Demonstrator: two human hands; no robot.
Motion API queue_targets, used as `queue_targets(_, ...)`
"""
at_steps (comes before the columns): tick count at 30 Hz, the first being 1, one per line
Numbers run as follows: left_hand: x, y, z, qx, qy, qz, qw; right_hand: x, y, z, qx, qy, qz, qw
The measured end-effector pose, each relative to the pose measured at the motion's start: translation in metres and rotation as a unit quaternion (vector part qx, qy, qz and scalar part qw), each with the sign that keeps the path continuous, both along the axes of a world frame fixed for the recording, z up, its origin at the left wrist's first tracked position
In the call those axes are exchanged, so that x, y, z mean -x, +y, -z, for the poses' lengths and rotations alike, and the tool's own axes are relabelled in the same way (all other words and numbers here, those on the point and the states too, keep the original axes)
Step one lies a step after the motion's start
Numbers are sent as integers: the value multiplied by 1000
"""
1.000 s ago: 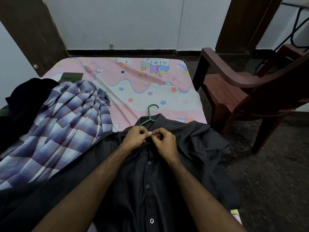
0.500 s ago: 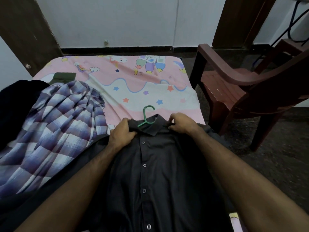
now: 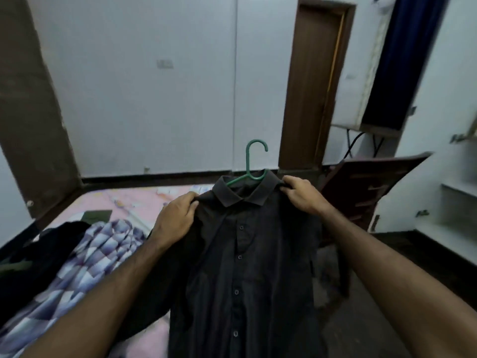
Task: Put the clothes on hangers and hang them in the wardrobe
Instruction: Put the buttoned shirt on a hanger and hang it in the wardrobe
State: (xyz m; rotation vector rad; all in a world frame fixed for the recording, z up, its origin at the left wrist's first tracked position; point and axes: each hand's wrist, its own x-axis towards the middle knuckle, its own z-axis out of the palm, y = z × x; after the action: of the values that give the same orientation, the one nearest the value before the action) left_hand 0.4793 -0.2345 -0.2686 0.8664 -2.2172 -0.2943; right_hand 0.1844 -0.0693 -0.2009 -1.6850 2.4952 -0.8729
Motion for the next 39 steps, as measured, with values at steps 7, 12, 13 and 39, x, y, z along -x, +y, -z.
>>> queue_targets(7, 48, 110, -133, 143, 73, 91, 983, 6, 142, -125, 16, 132, -30, 991)
queue_targets(12, 99, 168, -163, 210, 67, 146, 964, 48, 199, -143, 88, 154, -48, 983)
queue_targets(13, 113, 171, -162, 220, 57, 150, 962, 64, 205, -140, 94, 152, -38, 983)
queue_targets(39, 724, 239, -551, 35, 27, 449, 892, 588, 324, -483, 138, 196, 320, 916)
